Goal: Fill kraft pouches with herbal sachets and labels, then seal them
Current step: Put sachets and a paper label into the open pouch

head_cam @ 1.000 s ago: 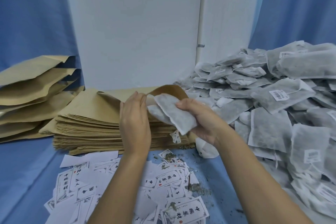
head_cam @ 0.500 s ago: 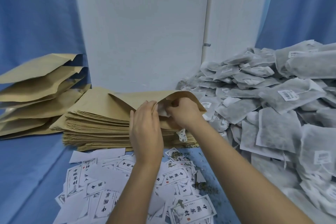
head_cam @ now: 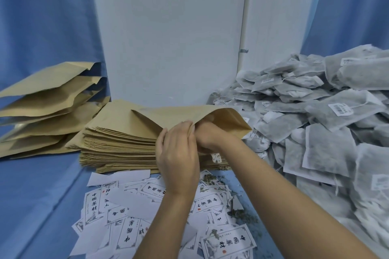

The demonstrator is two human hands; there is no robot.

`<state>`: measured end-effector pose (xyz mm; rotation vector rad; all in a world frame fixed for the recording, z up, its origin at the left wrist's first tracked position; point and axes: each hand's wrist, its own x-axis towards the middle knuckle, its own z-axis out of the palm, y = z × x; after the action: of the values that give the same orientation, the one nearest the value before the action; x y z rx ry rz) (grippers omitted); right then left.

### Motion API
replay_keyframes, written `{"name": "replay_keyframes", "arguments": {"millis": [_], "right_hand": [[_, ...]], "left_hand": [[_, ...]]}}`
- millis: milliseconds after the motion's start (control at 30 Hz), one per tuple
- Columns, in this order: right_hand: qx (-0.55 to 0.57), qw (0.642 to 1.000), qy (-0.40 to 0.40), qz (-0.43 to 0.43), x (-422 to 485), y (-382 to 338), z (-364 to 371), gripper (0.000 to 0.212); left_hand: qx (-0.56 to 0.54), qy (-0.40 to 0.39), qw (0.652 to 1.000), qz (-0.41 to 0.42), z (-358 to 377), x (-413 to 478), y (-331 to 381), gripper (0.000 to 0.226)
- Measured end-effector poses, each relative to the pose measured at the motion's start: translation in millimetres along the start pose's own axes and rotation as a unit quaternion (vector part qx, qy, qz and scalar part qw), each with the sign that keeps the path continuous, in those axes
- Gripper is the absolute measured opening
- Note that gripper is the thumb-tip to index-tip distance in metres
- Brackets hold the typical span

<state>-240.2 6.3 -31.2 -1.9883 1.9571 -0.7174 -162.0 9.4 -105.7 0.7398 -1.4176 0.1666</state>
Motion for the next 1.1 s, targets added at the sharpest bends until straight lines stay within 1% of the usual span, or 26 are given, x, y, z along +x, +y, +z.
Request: {"name": "replay_keyframes", "arguments": {"millis": [33,100,133,200,267,333,367,400,433,467,533,567,667,767,800,833,867,933,1000,1033,1100], "right_hand": [[0.004,1.0,-0.015,0.01,0,-1,0,0.033],[0.017,1.0,0.001,0.002,3,3,2,0.032],[0.037,0.999,0.036,-0.01,2,5,4,0.033],[0.091,0.984,0.155,-0.016,-2,14,11,0.028],[0.098,0.949,0.3,0.002,-8,30,19,0.024],[0.132,0.897,0.419,0.046,-14,49,24,0.024],[0.167,0.868,0.462,0.075,-16,58,23,0.023],[0.198,0.845,0.485,0.107,-16,69,23,0.022],[0.213,0.835,0.486,0.143,-15,80,23,0.018],[0.214,0.835,0.473,0.181,-14,90,25,0.017],[0.223,0.835,0.436,0.252,-10,107,30,0.027],[0.234,0.833,0.421,0.274,-8,112,31,0.033],[0.291,0.833,0.369,0.292,-2,121,31,0.048],[0.376,0.832,0.313,0.261,1,127,22,0.06],[0.389,0.832,0.303,0.254,1,129,20,0.058],[0.396,0.826,0.311,0.251,0,131,18,0.055],[0.401,0.814,0.339,0.247,0,133,18,0.049],[0.439,0.768,0.399,0.241,-3,133,15,0.033],[0.483,0.726,0.421,0.251,-3,130,14,0.018],[0.488,0.721,0.416,0.264,-3,129,15,0.021],[0.441,0.756,0.383,0.294,-3,128,21,0.027]], "left_hand": [[-0.007,-0.002,1.0,-0.006,0,0,0,0.025],[-0.018,-0.011,0.999,-0.028,1,2,1,0.024],[-0.023,-0.02,0.998,-0.05,1,5,1,0.023],[-0.04,-0.049,0.99,-0.125,4,15,0,0.023],[-0.057,-0.074,0.974,-0.208,9,25,-4,0.027],[-0.058,-0.079,0.962,-0.253,14,31,-10,0.031],[-0.062,-0.075,0.958,-0.269,16,33,-13,0.032],[-0.07,-0.067,0.953,-0.286,18,35,-14,0.032],[-0.08,-0.059,0.949,-0.3,20,37,-16,0.032],[-0.088,-0.051,0.945,-0.31,22,39,-17,0.032],[-0.096,-0.039,0.943,-0.316,26,40,-18,0.032],[-0.1,-0.033,0.943,-0.316,27,39,-18,0.032],[-0.119,-0.024,0.938,-0.326,28,35,-19,0.032],[-0.124,-0.022,0.935,-0.333,28,33,-19,0.031],[-0.125,-0.022,0.935,-0.332,27,33,-19,0.031],[-0.126,-0.021,0.935,-0.331,27,34,-20,0.031],[-0.127,-0.021,0.935,-0.33,26,35,-20,0.03],[-0.125,-0.022,0.935,-0.332,26,37,-21,0.03],[-0.126,-0.02,0.933,-0.338,25,39,-21,0.031],[-0.127,-0.018,0.932,-0.34,25,39,-20,0.031],[-0.129,-0.018,0.93,-0.343,25,38,-20,0.031]]}}
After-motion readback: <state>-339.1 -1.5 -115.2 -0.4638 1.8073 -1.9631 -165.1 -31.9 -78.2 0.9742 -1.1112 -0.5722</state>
